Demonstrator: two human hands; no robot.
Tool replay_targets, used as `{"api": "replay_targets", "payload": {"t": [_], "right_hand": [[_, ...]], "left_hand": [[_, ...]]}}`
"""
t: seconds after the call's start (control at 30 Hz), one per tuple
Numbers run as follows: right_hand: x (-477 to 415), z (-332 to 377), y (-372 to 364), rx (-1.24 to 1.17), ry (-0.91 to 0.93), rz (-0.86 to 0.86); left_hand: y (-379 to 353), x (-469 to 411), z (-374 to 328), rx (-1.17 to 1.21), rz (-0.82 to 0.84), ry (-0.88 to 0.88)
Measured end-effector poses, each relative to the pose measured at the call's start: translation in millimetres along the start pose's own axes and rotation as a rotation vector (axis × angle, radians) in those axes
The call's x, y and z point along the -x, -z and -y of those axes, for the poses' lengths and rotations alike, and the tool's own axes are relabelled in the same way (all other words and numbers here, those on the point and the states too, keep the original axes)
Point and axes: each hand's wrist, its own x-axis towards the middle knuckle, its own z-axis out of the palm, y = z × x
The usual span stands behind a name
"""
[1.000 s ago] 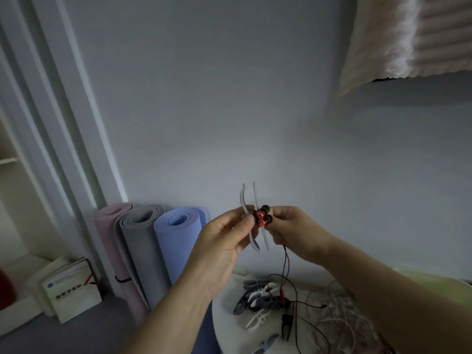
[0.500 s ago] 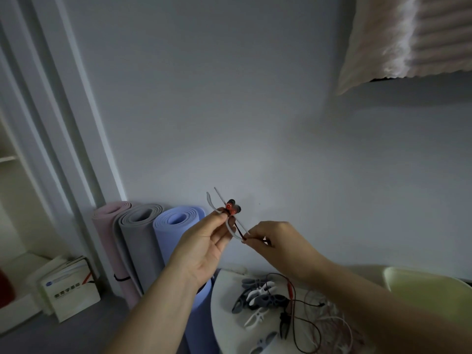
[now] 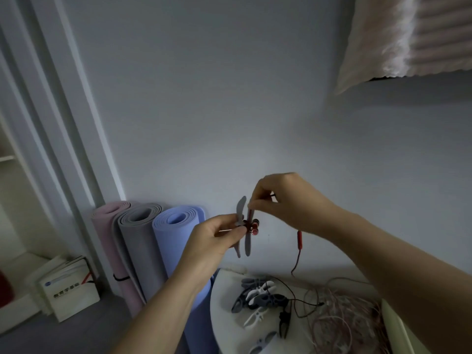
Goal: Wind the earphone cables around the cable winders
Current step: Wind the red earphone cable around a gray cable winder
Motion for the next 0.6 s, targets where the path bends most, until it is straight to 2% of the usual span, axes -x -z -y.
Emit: {"api": "replay_targets", "payload": {"t": [0.17,0.4,0.6], "right_hand": [[-3.5,-6.9,11.8,-0.225,-0.11,0.029],[-3.3,-21.0,17.1,-0.555,-0.224,0.156],[0.1,-36.0,-16.6,-0.915,-0.334,0.267]], "left_hand": [[1.4,3.4,-4.0,0.004,0.115,-0.038],[6.3,7.5,-11.2,0.024,0.237,-0.09],[-0.1,5.1,-29.4,0.148,0.246,-0.176]]}}
